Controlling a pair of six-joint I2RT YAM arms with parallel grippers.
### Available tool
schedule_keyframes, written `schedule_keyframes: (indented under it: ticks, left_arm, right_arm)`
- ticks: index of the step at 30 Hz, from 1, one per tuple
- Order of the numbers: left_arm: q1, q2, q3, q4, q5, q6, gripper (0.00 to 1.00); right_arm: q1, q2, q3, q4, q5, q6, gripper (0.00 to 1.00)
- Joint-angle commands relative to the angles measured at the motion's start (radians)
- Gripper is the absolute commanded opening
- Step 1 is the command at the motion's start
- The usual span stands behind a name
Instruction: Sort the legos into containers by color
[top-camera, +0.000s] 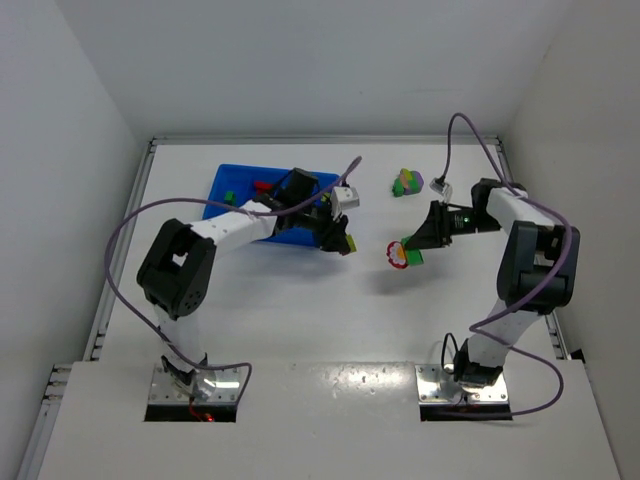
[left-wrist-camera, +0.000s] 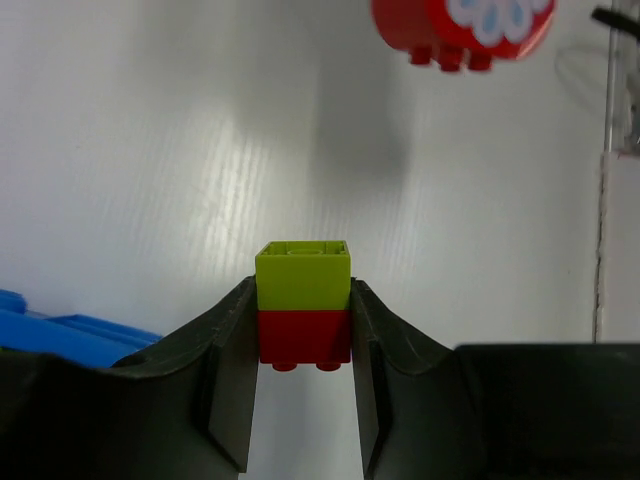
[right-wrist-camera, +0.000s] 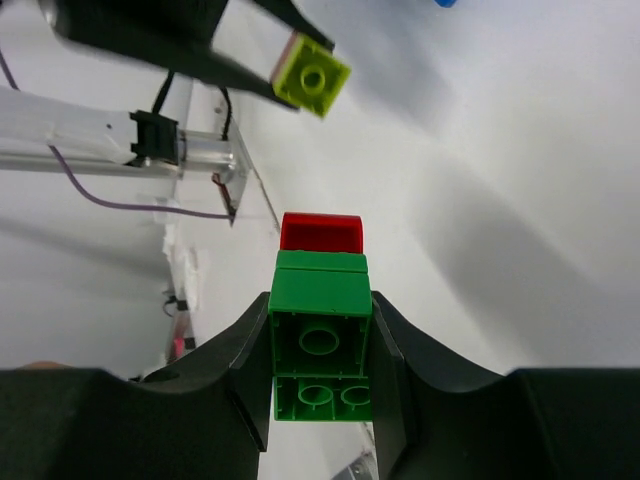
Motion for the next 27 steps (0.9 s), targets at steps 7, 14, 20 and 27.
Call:
schedule_keyframes:
  ticks: [7,14,20,27]
  left_arm:
    - [0.046,0.086,0.119,0.027,0.208,-0.218,0.08]
    - [0.024,0.095,0.119,0.018,0.047,-0.180,0.15]
    - [-0.011,0.106,0.097,-0.004,-0.111,-0.133,0.53]
    - [0.003,0.015,0.022,0.102,0.082,-0.083,0.82]
  right_arm:
    - [0.064,-0.127,-0.014,0.132,0.161,-0.039,0.00]
    - [0.073,-0.170,-0.052,0.210,0.153,0.027,0.00]
    - [0.073,-0.128,-0.002,0.074,-0.032,-0.069,0.00]
    - [0.073,-0.036,0.060,-0.282,-0.102,-0.462,0.00]
